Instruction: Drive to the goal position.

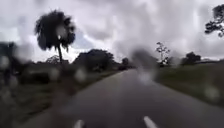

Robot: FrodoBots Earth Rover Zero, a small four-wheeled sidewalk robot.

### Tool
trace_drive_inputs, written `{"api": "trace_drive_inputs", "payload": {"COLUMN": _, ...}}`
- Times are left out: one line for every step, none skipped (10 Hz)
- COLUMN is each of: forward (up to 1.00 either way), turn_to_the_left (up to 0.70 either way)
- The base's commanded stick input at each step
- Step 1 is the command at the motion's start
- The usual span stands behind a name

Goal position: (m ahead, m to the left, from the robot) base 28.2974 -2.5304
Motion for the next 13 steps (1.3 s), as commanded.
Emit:
{"api": "trace_drive_inputs", "payload": {"forward": 0.7, "turn_to_the_left": 0.0}}
{"api": "trace_drive_inputs", "payload": {"forward": 0.7, "turn_to_the_left": 0.0}}
{"api": "trace_drive_inputs", "payload": {"forward": 0.7, "turn_to_the_left": 0.0}}
{"api": "trace_drive_inputs", "payload": {"forward": 0.7, "turn_to_the_left": 0.0}}
{"api": "trace_drive_inputs", "payload": {"forward": 0.7, "turn_to_the_left": 0.0}}
{"api": "trace_drive_inputs", "payload": {"forward": 0.7, "turn_to_the_left": 0.0}}
{"api": "trace_drive_inputs", "payload": {"forward": 0.7, "turn_to_the_left": 0.0}}
{"api": "trace_drive_inputs", "payload": {"forward": 0.7, "turn_to_the_left": 0.0}}
{"api": "trace_drive_inputs", "payload": {"forward": 0.7, "turn_to_the_left": 0.0}}
{"api": "trace_drive_inputs", "payload": {"forward": 0.7, "turn_to_the_left": 0.0}}
{"api": "trace_drive_inputs", "payload": {"forward": 0.7, "turn_to_the_left": 0.0}}
{"api": "trace_drive_inputs", "payload": {"forward": 0.7, "turn_to_the_left": 0.0}}
{"api": "trace_drive_inputs", "payload": {"forward": 0.7, "turn_to_the_left": 0.0}}
